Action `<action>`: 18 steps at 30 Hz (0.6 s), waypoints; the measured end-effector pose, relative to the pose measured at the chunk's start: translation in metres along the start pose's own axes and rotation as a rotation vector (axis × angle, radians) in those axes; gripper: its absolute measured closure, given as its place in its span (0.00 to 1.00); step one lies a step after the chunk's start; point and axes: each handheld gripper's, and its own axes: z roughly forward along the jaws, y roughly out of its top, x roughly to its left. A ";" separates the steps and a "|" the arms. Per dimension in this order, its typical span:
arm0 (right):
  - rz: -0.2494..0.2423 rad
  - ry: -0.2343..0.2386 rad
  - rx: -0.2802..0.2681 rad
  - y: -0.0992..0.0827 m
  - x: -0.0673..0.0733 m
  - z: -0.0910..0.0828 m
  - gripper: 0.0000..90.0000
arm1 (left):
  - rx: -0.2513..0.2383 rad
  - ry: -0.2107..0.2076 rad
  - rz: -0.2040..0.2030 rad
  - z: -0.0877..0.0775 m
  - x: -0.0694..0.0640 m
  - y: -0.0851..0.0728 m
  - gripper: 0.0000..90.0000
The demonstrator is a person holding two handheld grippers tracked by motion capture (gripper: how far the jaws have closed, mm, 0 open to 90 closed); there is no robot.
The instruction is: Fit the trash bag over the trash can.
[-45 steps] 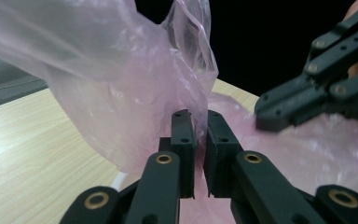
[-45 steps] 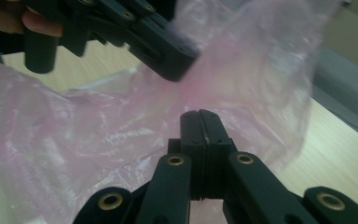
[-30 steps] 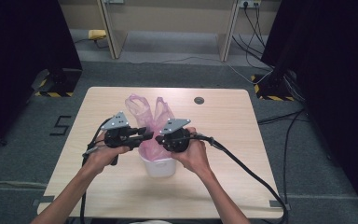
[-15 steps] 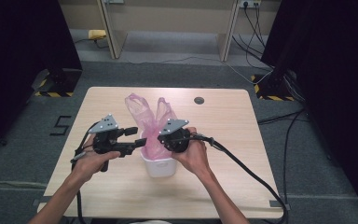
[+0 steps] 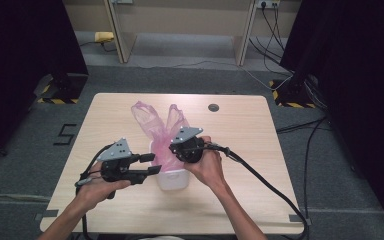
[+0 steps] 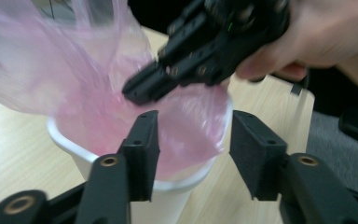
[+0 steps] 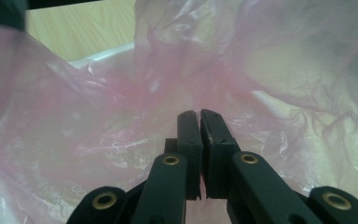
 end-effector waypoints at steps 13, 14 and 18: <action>0.062 -0.023 -0.093 0.002 -0.004 -0.033 0.65 | 0.130 0.011 -0.026 0.040 0.027 0.003 0.73; 0.070 -0.032 -0.101 0.001 -0.005 -0.039 0.64 | 0.127 0.010 -0.028 0.041 0.027 0.003 0.73; 0.069 -0.087 -0.083 -0.006 -0.007 -0.057 0.61 | 0.111 0.014 -0.026 0.037 0.025 0.004 0.69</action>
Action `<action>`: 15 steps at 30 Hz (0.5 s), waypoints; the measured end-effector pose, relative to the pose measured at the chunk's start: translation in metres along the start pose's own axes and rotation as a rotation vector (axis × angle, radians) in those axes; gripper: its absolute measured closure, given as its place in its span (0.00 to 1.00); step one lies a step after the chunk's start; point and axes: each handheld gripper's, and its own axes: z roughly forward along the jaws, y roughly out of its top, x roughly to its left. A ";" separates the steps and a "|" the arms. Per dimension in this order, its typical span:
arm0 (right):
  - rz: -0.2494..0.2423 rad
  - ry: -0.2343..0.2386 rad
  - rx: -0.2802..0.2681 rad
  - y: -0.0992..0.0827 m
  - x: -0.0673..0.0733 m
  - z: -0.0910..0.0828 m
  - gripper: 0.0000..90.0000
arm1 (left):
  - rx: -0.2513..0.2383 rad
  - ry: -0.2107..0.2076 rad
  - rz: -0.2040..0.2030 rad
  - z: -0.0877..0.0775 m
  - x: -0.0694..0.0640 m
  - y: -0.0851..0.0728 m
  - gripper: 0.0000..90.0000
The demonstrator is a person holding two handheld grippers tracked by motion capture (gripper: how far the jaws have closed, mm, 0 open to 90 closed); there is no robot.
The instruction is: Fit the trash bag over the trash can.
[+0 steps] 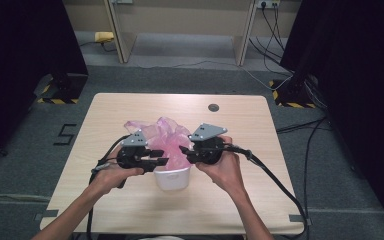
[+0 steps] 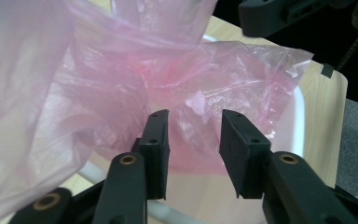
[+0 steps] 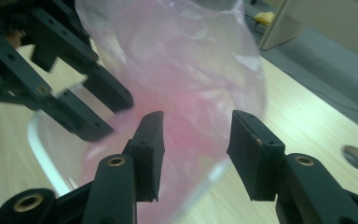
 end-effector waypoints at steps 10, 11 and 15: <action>-0.060 0.013 0.120 -0.010 0.008 0.009 0.76 | -0.105 0.033 -0.012 -0.035 0.001 -0.004 0.56; -0.066 0.015 0.119 -0.010 0.009 0.011 0.77 | -0.112 0.040 -0.016 -0.038 0.003 -0.005 0.55; -0.076 0.039 0.116 -0.008 0.013 0.019 0.79 | -0.143 0.072 -0.048 -0.046 0.010 -0.008 0.54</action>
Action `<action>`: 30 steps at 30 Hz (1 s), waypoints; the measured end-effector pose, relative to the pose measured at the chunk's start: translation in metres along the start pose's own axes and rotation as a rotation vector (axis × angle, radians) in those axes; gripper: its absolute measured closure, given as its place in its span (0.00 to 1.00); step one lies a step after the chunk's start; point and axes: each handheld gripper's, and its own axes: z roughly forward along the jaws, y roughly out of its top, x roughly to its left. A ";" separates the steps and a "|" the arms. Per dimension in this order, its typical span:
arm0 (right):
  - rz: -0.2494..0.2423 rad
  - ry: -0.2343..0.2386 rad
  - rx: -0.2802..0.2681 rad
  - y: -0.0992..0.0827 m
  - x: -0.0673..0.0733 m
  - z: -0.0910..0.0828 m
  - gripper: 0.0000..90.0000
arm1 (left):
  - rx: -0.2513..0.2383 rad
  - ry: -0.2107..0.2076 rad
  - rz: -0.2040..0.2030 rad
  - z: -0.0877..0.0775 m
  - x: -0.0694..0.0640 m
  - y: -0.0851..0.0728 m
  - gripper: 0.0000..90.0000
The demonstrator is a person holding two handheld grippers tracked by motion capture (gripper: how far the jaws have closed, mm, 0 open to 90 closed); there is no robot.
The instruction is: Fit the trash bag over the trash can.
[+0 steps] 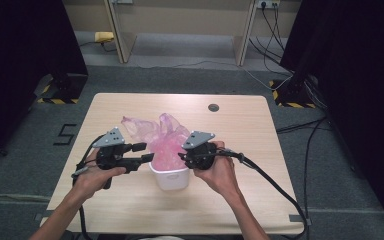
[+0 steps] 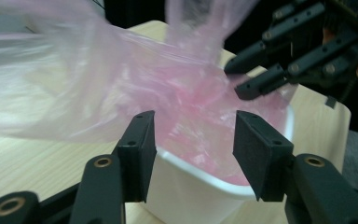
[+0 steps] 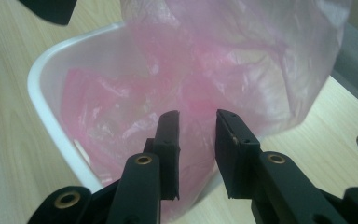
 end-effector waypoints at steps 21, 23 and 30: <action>0.107 -0.073 -0.017 -0.003 -0.025 -0.001 0.57 | 0.034 0.032 -0.044 0.019 0.013 -0.009 0.59; 0.111 -0.068 -0.007 -0.004 -0.025 0.003 0.58 | 0.038 0.022 -0.054 0.022 0.013 -0.011 0.60; 0.166 -0.033 -0.052 -0.021 -0.024 0.003 0.65 | 0.021 0.008 -0.040 0.031 0.012 -0.008 0.62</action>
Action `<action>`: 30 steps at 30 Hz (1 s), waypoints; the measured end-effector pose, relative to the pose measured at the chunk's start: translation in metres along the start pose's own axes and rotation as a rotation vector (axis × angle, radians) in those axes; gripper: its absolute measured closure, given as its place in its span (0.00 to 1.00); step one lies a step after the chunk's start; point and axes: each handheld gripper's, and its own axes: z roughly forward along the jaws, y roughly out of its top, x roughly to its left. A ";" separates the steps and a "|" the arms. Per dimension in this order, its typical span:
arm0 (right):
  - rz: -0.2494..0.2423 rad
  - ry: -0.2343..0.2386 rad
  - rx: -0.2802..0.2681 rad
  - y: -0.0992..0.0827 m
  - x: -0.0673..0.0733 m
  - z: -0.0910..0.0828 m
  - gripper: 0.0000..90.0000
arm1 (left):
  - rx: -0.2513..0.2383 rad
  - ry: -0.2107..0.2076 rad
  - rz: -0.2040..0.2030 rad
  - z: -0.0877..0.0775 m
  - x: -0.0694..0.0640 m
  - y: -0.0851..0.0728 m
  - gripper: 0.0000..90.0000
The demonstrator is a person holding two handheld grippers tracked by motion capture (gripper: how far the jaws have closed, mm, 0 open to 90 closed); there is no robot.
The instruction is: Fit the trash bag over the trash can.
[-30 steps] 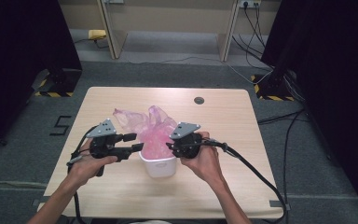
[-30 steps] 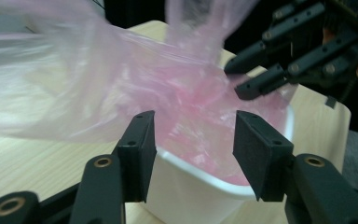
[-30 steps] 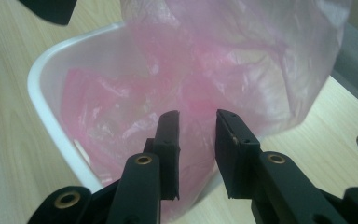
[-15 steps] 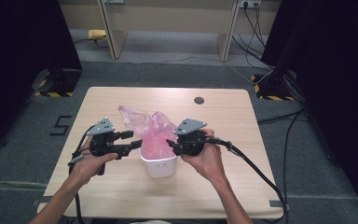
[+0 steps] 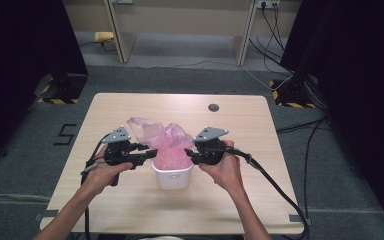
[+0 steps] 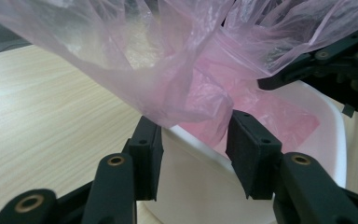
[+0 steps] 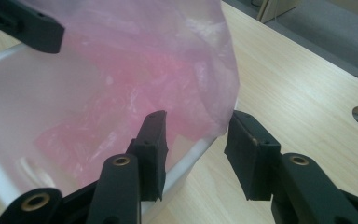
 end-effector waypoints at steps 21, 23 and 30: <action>0.035 -0.044 -0.127 0.003 0.007 -0.040 0.54 | -0.052 0.038 -0.011 -0.027 -0.002 0.006 0.43; 0.043 -0.023 -0.145 0.003 0.009 -0.046 0.54 | -0.063 0.029 -0.009 -0.033 -0.005 0.008 0.43; 0.028 0.014 -0.166 0.008 0.017 -0.052 0.54 | -0.068 0.003 0.009 -0.036 -0.014 0.020 0.41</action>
